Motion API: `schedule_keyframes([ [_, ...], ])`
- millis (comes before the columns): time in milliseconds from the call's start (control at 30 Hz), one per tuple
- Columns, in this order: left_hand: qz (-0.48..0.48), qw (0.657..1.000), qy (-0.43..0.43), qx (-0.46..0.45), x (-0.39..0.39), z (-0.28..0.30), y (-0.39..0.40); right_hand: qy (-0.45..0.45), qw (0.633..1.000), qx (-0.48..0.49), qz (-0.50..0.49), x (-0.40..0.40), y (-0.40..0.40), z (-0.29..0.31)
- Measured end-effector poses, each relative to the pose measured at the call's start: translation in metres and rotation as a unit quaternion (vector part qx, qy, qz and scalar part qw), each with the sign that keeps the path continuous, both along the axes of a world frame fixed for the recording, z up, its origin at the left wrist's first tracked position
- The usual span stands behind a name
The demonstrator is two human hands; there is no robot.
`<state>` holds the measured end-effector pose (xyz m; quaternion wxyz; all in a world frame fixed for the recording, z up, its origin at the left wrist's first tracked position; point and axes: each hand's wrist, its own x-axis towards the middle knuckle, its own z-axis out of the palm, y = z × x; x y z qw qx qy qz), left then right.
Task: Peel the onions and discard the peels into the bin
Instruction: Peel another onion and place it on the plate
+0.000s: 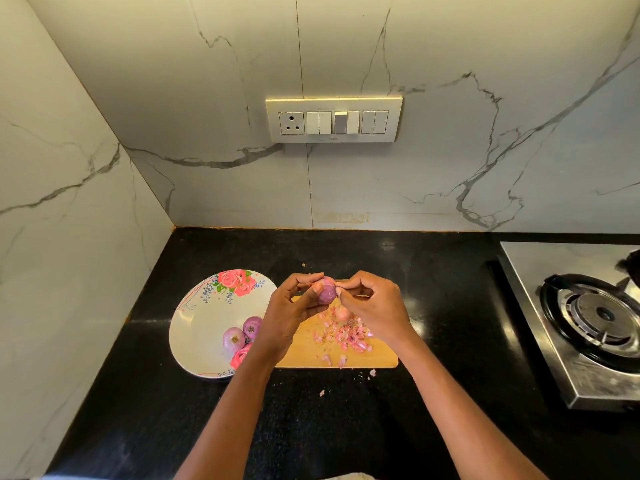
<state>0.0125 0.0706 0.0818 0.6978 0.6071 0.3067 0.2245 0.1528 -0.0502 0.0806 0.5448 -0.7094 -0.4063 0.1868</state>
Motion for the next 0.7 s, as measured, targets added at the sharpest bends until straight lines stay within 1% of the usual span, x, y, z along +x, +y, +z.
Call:
schedule_keyframes([
  [200,-0.009,0.999,-0.02,-0.029,-0.0006,0.0043,-0.0023,0.028,0.999,-0.005,-0.026,0.0003,-0.0001,-0.0011],
  [400,0.013,0.999,-0.025,-0.019,0.0013,0.004,-0.0011,0.076,0.997,0.019,0.009,-0.0013,-0.0002,0.0044],
  [567,0.021,0.999,-0.024,-0.005,0.004,0.0024,-0.0041,0.034,0.998,0.018,-0.041,-0.0054,0.0024,0.0039],
  [700,0.02,0.999,-0.024,-0.018,0.0022,0.0,-0.0041,0.044,0.998,0.024,-0.043,-0.0059,0.0022,0.0043],
])
